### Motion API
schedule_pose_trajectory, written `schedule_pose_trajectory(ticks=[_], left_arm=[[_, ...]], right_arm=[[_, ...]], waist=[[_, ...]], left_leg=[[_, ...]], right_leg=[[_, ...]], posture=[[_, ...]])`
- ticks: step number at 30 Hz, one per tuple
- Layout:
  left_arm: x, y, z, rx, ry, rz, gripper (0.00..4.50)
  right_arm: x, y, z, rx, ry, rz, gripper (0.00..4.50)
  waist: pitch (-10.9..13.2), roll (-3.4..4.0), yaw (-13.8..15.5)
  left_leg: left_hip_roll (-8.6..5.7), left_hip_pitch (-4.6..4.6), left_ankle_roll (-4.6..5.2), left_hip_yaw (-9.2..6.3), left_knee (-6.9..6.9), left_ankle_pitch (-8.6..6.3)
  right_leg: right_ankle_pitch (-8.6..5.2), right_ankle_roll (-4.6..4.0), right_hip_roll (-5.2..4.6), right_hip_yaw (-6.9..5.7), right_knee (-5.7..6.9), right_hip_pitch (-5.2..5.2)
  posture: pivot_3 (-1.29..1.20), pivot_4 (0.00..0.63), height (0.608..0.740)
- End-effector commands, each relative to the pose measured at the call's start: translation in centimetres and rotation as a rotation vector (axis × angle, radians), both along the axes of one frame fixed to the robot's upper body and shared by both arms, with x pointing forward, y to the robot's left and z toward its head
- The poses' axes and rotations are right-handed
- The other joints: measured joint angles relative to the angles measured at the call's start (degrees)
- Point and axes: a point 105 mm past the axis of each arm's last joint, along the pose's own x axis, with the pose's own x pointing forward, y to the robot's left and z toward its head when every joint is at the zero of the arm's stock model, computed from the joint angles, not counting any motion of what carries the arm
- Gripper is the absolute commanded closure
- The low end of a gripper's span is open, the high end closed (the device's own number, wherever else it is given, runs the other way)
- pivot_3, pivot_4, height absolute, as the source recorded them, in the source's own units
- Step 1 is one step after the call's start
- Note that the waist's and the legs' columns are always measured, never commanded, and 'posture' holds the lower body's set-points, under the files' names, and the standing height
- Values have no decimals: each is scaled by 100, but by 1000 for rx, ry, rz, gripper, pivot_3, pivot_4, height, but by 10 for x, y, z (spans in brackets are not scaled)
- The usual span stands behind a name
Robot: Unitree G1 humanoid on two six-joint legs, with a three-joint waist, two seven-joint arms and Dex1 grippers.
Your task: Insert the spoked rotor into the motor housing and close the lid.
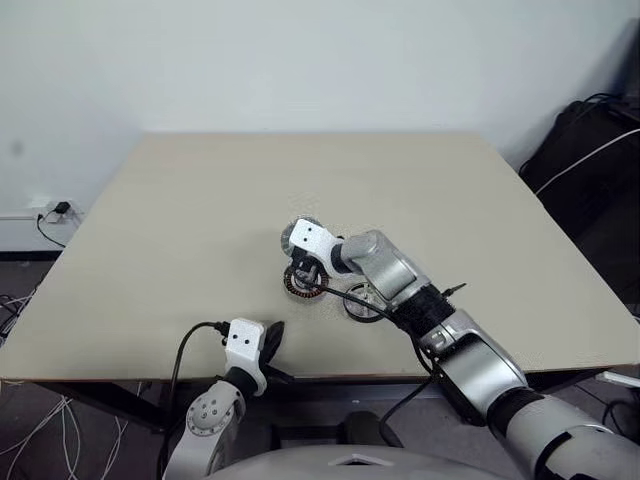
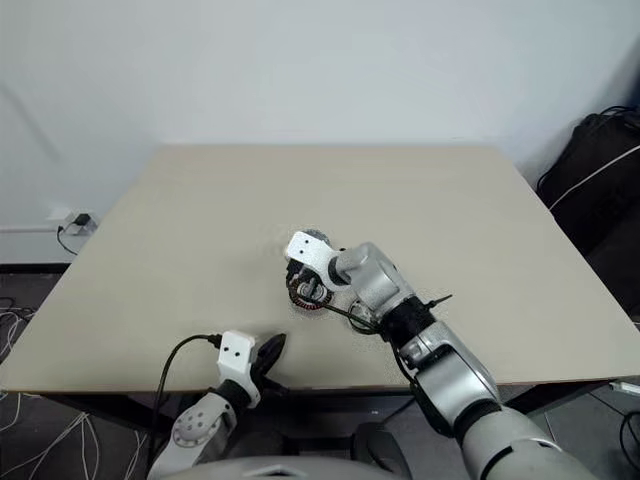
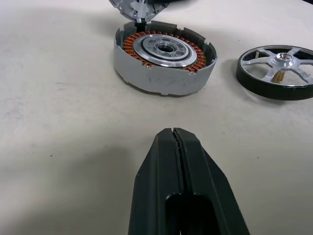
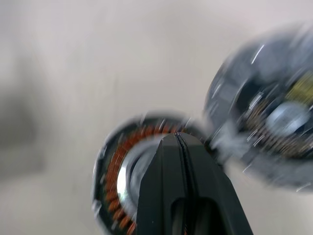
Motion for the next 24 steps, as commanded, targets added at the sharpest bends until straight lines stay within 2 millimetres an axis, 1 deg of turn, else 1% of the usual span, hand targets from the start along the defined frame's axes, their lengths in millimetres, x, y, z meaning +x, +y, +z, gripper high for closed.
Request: schedule_pose_trajectory(ticks=[1, 3, 7, 8, 11, 13, 15, 18, 24], left_arm=[[4, -2, 15, -3, -53, -8, 4459], [4, -1, 16, 4, -53, -10, 4459], [2, -1, 17, 14, -50, -18, 4459], [2, -1, 17, 15, -48, -20, 4459], [2, -2, 16, 19, -41, -31, 4459], [2, -2, 15, 21, -38, -34, 4459], [2, 0, 14, 23, -37, -36, 4459], [2, 3, 13, 33, -39, -44, 4459], [3, 10, 16, 59, -58, -55, 4459]], right_arm=[[5, -7, 18, 38, -157, -86, 4476], [2, -18, 17, 86, -187, -173, 4476], [-12, -41, 19, 182, -243, -294, 4476], [-17, -50, 20, 201, -258, -334, 4476], [-28, -70, 30, 281, -354, -432, 4476], [-40, -77, 33, 364, -328, -476, 4476], [-49, -83, 32, 395, -318, -501, 4476], [-57, -105, 26, 529, -226, -672, 3938], [-64, -138, 12, 575, -119, -842, 1931]], waist=[[-2, -3, 31], [-2, -6, 66], [1, -9, 92], [2, -8, 91], [3, -11, 95], [4, -12, 94], [7, -15, 81], [9, -23, 93], [13, -24, 104]], left_leg=[[0, 0, 0, 0, 0, 0], [-2, -2, 0, 0, 1, 0], [-3, -6, 1, 0, 5, 0], [-3, -6, 1, 1, 6, 1], [-3, -3, 3, 3, 10, 1], [-2, -2, 29, 4, 11, 17], [-1, 1, 30, 5, 11, 17], [0, 8, 31, 5, 14, 18], [-1, 8, 14, 9, 27, 8]], right_leg=[[0, 0, 0, -2, -1, 0], [-2, -1, -3, -5, -2, 2], [-10, -6, -3, -9, -4, 3], [-14, -8, -2, -9, -3, 3], [-21, -10, 7, -16, -2, 4], [-23, -7, 14, -16, 0, 6], [-25, -3, 17, -15, 0, 8], [-29, -4, 18, -16, 0, 18], [-29, 2, 5, -14, 0, 25]], posture=[[0, 0, 740], [0, 0, 740], [0, 0, 740], [0, 0, 740], [0, 0, 740], [0, 0, 740], [0, 0, 740], [0, 0, 740], [0, 0, 740]])
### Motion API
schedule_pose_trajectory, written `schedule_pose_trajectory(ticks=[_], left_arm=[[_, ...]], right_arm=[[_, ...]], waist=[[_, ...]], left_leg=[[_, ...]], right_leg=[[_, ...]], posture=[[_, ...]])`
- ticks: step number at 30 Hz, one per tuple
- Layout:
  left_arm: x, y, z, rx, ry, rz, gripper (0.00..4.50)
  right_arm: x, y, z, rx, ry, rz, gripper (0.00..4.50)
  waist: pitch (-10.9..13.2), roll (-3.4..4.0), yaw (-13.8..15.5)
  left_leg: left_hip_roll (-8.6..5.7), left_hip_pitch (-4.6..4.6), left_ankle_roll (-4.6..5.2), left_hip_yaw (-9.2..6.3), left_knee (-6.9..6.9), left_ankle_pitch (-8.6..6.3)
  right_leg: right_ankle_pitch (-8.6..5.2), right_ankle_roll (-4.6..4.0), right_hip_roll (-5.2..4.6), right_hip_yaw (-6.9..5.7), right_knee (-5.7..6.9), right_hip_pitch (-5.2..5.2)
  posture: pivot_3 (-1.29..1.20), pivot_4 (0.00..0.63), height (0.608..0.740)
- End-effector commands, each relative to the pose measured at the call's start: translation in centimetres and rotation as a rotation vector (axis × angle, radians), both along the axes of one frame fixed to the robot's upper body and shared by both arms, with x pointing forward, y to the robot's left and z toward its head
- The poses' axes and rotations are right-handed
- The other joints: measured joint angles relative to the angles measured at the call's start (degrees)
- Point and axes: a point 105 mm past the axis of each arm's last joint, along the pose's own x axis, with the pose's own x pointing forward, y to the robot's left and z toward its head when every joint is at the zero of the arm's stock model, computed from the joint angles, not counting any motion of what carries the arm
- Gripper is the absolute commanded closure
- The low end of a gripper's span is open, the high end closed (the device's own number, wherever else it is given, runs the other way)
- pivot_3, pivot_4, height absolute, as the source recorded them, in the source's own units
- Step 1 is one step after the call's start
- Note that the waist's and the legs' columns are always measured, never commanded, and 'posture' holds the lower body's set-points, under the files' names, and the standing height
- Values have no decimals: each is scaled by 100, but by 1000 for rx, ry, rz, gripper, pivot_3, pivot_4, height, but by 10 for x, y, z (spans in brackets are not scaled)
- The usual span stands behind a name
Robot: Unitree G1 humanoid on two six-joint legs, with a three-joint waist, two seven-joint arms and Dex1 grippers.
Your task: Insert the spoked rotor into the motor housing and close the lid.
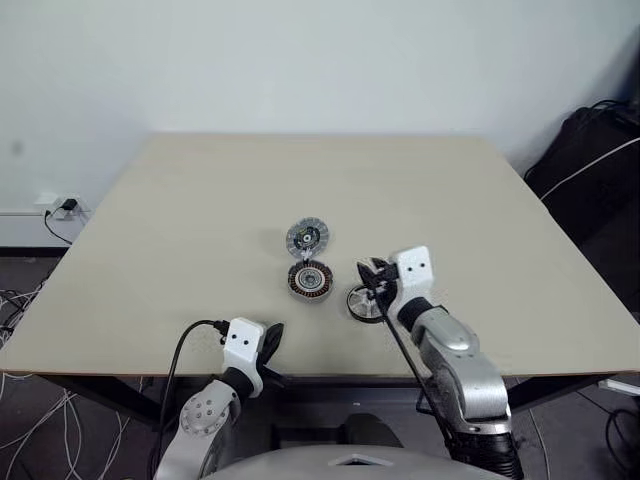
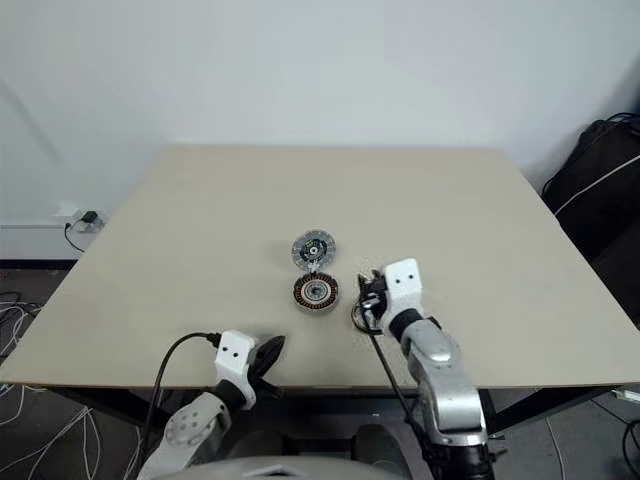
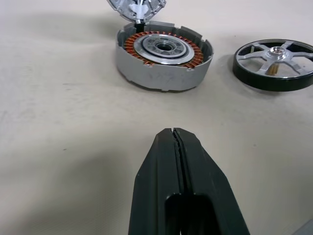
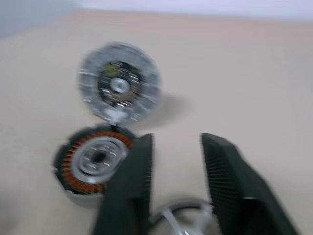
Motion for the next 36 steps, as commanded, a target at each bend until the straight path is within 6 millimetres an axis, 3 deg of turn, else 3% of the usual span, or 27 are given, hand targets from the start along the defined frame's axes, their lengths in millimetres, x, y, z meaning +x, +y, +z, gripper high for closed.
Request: schedule_pose_trajectory(ticks=[1, 5, 9, 13, 27, 32, 36], left_arm=[[6, 2, 16, 3, -66, -13, 4459], [6, 4, 18, 6, -69, -13, 4459], [6, 2, 19, 2, -65, -12, 4459], [6, -2, 20, -3, -61, -11, 4459], [4, 5, 11, -6, -42, -4, 4459], [5, 5, 7, -3, -41, -7, 4459], [4, 5, 5, -1, -41, -7, 4459]], right_arm=[[-1, -17, 8, 56, 3, -62, 1597], [-7, -21, -4, 140, 117, -79, 312], [-15, -17, -20, 342, 287, -97, 312], [-18, -18, -27, 417, 368, -123, 312], [-7, -38, -21, 501, 292, -246, 312], [-9, -46, -35, 467, 358, -307, 312], [-14, -41, -44, 475, 428, -291, 312]], waist=[[0, 0, 1], [4, 9, 0], [6, 11, 3], [9, 16, 0], [13, 24, -39], [12, 25, -38], [13, 26, -41]], left_leg=[[0, 0, 0, 0, 0, 0], [2, -1, -1, -1, -1, 0], [4, -3, -1, -1, -3, 0], [4, -5, 0, 0, -3, -1], [4, -10, -1, 2, -4, -1], [4, -10, 0, 3, -5, -1], [4, -10, 0, 4, -6, -1]], right_leg=[[0, 0, -1, 0, 0, 1], [1, -6, -2, 0, 0, -2], [0, -9, -1, 3, 0, -3], [0, -9, -4, 5, -1, -4], [-4, -4, -2, 4, -2, -10], [-4, -5, -2, 4, -3, -10], [-2, -8, -2, 7, -3, -12]], posture=[[0, 0, 740], [0, 0, 740], [0, 0, 740], [0, 0, 740], [0, 0, 740], [0, 0, 740], [0, 0, 740]])
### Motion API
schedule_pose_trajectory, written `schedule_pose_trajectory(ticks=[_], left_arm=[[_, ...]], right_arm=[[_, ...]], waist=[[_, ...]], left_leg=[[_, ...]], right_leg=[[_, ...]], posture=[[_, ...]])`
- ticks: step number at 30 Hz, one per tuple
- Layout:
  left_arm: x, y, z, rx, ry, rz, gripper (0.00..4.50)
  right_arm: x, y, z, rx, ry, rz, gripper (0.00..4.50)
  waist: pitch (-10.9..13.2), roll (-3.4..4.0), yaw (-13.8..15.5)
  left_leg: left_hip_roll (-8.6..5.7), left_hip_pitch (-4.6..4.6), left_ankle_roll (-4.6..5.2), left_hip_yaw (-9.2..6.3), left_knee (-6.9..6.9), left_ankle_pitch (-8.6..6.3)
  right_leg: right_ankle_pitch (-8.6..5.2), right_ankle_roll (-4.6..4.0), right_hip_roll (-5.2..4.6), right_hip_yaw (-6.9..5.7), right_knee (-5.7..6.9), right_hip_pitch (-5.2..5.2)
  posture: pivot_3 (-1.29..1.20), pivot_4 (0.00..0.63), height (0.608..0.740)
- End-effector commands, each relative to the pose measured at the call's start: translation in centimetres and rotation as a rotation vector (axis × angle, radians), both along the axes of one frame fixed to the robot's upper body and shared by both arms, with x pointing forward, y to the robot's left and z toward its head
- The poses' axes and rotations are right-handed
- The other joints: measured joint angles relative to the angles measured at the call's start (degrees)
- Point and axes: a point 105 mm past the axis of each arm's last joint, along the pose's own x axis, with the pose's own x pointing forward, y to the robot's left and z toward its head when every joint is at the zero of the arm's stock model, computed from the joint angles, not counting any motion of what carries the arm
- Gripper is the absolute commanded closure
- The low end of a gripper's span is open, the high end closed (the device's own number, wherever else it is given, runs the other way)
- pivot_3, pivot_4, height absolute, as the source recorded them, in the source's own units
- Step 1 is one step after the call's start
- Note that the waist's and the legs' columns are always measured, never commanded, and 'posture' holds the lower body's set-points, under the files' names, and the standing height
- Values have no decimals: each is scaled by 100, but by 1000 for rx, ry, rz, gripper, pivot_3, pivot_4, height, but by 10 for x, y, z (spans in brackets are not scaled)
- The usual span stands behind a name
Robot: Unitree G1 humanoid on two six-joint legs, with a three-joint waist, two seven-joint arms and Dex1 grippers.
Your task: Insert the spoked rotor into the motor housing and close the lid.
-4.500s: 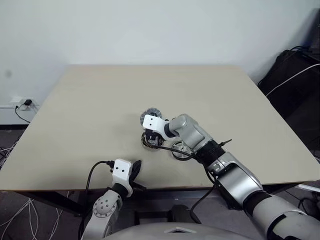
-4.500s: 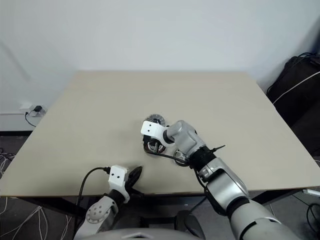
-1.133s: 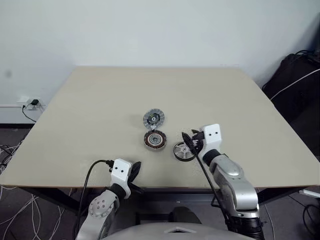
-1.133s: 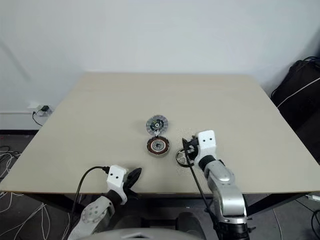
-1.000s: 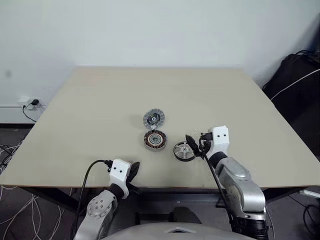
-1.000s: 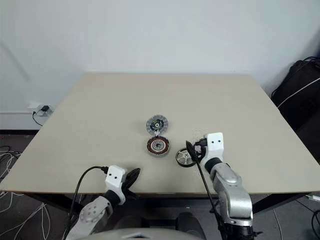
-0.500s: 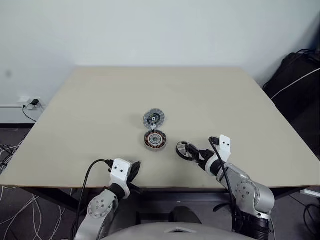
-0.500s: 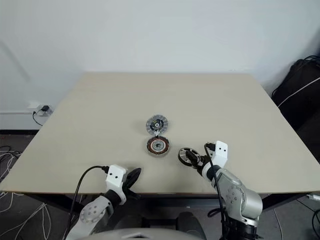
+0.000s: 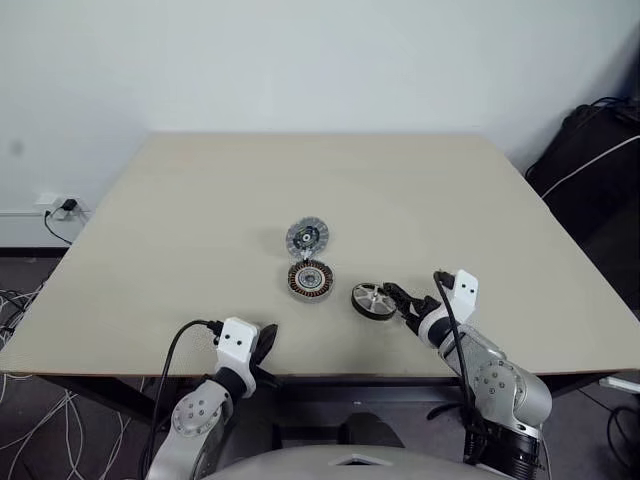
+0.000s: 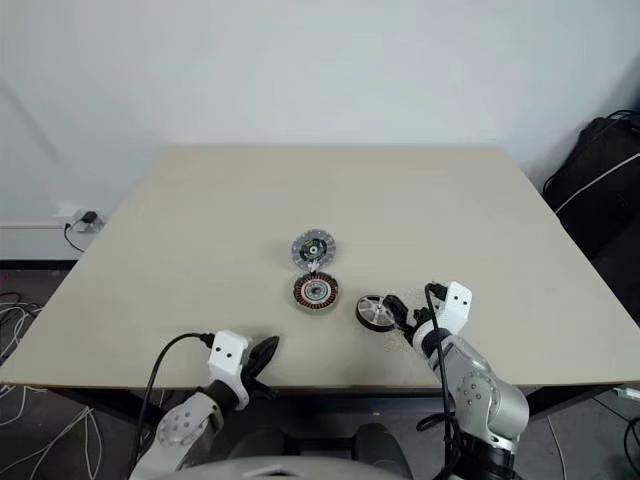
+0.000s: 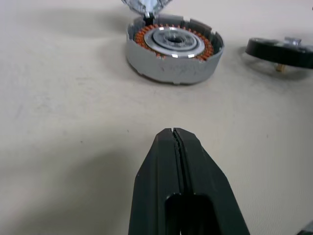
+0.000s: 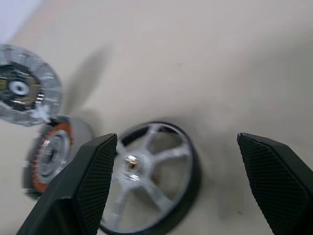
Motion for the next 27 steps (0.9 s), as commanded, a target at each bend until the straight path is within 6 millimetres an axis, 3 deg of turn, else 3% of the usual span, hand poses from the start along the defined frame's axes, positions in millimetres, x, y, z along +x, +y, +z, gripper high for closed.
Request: schedule_pose_trajectory(ticks=[1, 8, 14, 17, 27], left_arm=[[5, -2, 7, -10, -47, -7, 4459], [6, -3, 9, -5, -60, -3, 4459], [8, -5, 13, -1, -71, -4, 4459], [8, -6, 14, -1, -74, -3, 4459], [6, -6, 15, -3, -66, 3, 4459]], right_arm=[[2, 9, 4, 34, 0, 40, 312], [-7, 26, -3, 160, 74, 101, 312], [-11, 28, -12, 260, 134, 64, 312], [-11, 26, -15, 318, 144, 16, 889], [-13, 27, -18, 367, 169, -18, 4172]], waist=[[0, 1, -3], [-1, 1, -13], [-6, -6, -35], [-6, -6, -40], [-6, -1, -53]], left_leg=[[0, 0, 0, 0, 0, 0], [1, 0, 0, 0, -2, 0], [3, 1, 0, -1, -5, -1], [4, 1, -1, -1, -6, -1], [4, -1, 0, 1, -28, 0]], right_leg=[[0, -1, 0, 1, 0, 0], [-1, 2, -1, 13, -1, 0], [-3, 5, 0, 14, -1, 0], [-3, 5, 0, 14, -3, 0], [-2, 1, -1, 16, -22, -4]], posture=[[0, 0, 740], [0, 0, 740], [0, 0, 740], [0, 0, 740], [0, 0, 740]])
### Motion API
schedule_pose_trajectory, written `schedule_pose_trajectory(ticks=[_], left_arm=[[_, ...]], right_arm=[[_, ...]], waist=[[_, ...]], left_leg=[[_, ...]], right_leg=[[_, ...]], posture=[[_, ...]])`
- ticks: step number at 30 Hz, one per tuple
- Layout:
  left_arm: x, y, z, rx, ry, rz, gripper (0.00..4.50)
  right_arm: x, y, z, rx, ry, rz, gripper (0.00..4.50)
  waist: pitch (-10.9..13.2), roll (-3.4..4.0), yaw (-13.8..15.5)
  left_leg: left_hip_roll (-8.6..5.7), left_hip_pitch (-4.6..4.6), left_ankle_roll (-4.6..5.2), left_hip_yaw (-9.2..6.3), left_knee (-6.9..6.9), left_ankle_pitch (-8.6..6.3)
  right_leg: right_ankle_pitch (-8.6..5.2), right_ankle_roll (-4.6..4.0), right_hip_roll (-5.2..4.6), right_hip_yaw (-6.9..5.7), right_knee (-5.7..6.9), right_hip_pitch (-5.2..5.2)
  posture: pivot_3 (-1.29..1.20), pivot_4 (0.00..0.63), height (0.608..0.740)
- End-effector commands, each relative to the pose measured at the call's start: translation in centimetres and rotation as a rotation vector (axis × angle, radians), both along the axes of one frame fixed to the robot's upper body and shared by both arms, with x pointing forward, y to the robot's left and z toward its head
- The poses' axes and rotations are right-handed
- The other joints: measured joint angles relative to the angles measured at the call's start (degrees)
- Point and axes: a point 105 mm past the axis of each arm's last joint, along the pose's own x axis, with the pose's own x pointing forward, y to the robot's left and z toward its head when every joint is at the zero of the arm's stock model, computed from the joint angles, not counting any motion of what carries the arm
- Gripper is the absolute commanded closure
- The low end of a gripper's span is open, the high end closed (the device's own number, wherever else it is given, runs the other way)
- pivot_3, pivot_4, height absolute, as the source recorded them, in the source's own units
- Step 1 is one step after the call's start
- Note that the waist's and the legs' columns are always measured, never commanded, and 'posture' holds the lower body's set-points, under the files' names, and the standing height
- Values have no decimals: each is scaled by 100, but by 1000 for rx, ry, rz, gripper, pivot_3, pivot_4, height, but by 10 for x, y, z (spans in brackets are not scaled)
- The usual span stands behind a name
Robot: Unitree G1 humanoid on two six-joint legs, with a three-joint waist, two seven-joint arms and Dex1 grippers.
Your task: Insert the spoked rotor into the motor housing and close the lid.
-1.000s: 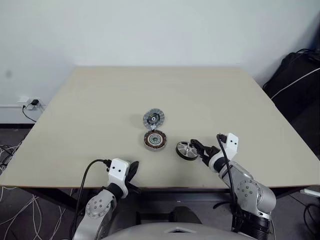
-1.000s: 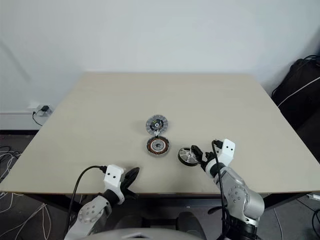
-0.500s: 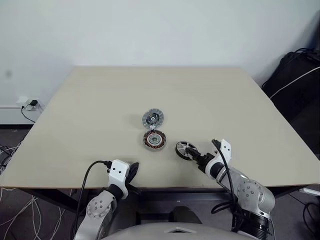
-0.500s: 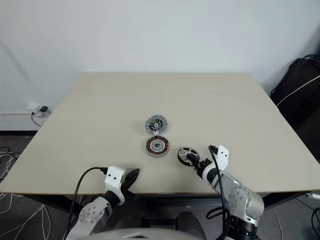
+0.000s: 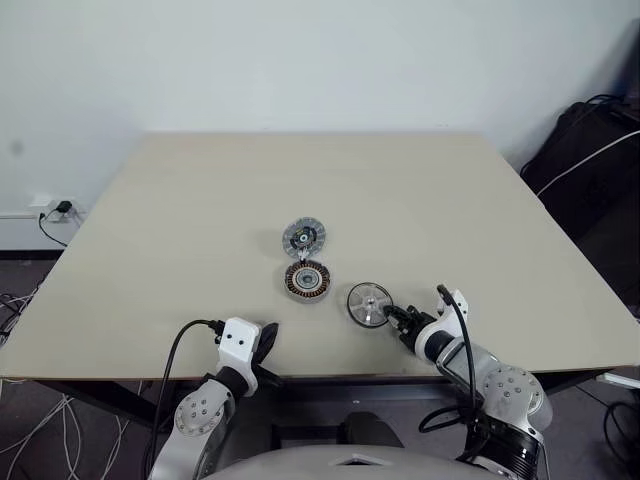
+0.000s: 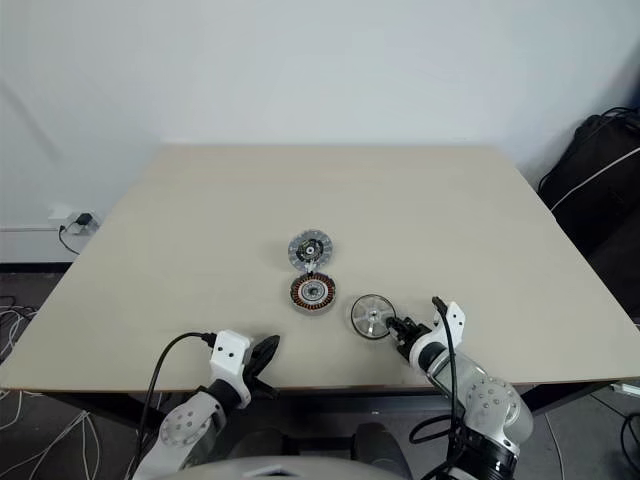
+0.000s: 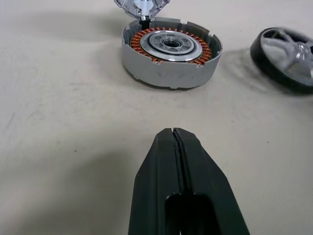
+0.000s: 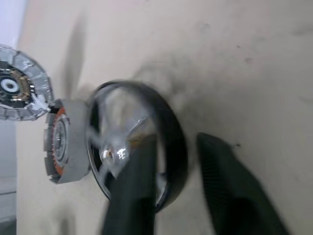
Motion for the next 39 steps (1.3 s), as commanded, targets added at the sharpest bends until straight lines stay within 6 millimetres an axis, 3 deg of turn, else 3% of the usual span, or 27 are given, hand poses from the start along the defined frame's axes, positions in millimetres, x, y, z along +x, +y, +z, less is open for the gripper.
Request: schedule_pose_trajectory(ticks=[1, 10, 14, 26, 39], left_arm=[[4, -4, 13, -9, -51, -6, 4459], [4, -1, 12, -6, -48, -1, 4459], [3, 0, 14, -6, -50, -4, 4459], [4, 4, 20, 11, -78, 11, 4459], [7, -2, 17, -6, -75, 29, 4459]], right_arm=[[3, 16, 5, 63, -19, 23, 4406], [12, 26, 34, 159, -121, 48, 4471], [21, 39, 54, 74, -178, 154, 4471], [52, 97, 70, -268, -232, 527, 4471], [85, 108, 84, -519, -311, 681, 4471]], waist=[[-1, -2, -17], [8, 17, -3], [12, 25, -22], [10, 20, 5], [8, 16, 13]], left_leg=[[0, 0, 0, 0, -2, 0], [0, -8, 26, 1, -14, 14], [0, -12, 30, 3, -19, 16], [-3, -11, 35, 8, -19, 19], [-5, -11, 38, 10, -13, 21]], right_leg=[[0, 0, 1, 0, -2, 0], [3, -1, 0, -3, -28, 0], [4, 1, 0, -1, -34, -5], [13, 11, 5, -17, -38, -4], [37, 52, 7, -20, -39, -1]], posture=[[0, 0, 740], [0, 0, 740], [0, 0, 740], [0, 0, 740], [0, 0, 740]])
